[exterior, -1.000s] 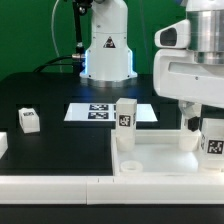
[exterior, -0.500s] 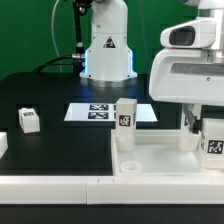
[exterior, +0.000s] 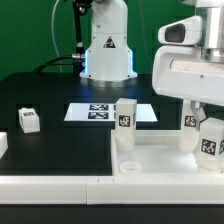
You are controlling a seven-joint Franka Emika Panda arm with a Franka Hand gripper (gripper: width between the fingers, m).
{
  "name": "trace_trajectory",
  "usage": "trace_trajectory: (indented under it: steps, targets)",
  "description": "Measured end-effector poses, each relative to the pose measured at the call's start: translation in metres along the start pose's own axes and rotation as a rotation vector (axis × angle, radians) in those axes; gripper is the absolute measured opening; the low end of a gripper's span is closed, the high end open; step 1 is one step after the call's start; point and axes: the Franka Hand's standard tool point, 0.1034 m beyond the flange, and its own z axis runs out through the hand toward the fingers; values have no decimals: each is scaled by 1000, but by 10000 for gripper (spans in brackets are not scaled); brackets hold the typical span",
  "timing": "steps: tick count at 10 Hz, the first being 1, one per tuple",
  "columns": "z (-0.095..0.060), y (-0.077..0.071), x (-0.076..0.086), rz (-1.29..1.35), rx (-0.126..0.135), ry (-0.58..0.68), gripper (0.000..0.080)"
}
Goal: Assemble square table
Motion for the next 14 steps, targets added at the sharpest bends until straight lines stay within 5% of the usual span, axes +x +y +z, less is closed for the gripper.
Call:
trace_trajectory:
  steps: [3,7,8,9,10,13,14]
  targets:
    - [2,-3,2,513,57,-64,285]
    - [3,-4,2,616,62,-72,288]
    - [3,-3,3,433,59,-56,493]
    - [2,-4,3,202,60,-38,493]
    - [1,-5,2,79,64,-35,615]
    - [2,-4,4,-150,59,-22,648]
    - [0,-5,5,-349,37,8,648]
